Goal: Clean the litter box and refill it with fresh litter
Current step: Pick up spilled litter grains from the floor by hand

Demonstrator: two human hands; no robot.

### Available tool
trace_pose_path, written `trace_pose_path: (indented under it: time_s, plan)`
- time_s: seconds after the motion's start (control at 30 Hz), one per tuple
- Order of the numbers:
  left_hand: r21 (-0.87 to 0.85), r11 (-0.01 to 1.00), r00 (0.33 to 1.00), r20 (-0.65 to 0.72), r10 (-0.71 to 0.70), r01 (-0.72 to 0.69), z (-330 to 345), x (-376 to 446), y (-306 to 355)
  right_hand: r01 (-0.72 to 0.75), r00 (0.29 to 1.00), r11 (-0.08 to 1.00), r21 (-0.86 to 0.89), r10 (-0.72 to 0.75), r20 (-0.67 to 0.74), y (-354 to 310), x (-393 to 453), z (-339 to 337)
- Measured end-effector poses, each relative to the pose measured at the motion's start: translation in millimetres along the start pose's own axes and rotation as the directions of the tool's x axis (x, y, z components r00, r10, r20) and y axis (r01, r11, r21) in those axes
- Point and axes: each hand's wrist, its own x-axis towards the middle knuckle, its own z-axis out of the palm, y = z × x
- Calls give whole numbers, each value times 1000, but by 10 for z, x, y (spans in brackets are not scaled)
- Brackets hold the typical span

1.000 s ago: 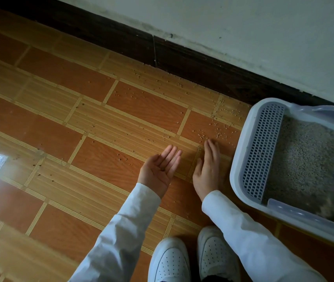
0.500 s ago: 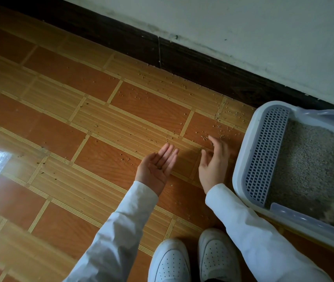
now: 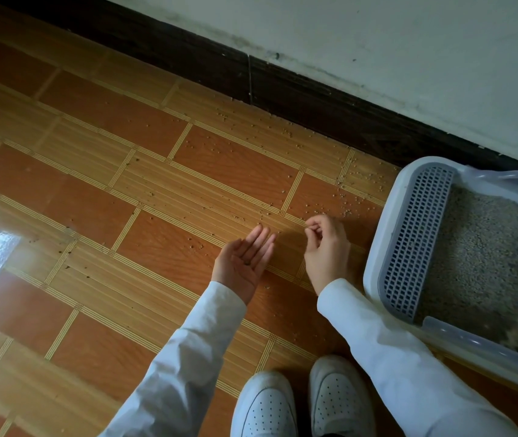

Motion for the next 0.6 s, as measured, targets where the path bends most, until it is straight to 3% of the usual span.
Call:
trace_pose_path:
  time_s: [0.07, 0.2, 0.27, 0.37, 0.6]
  plan:
    - [31, 1000, 1000, -29, 3, -2, 5, 10, -16, 91, 996, 991, 99, -91, -5, -177, -111, 37]
    - [71, 997, 994, -105, 10, -3, 36, 8, -45, 230, 950, 942, 243, -272, 154, -536, -432, 108]
    - [25, 1000, 995, -103, 19, -17, 31, 14, -13, 270, 944, 928, 257, -308, 121, -571, -409, 94]
    - [-44, 998, 998, -52, 40, -42, -3, 3, 92, 232, 971, 960, 158, -238, 20, -466, -126, 103]
    - [-96, 991, 996, -25, 87, -89, -117, -28, 311, 77, 980, 991, -106, -56, 189, -350, 285, 362]
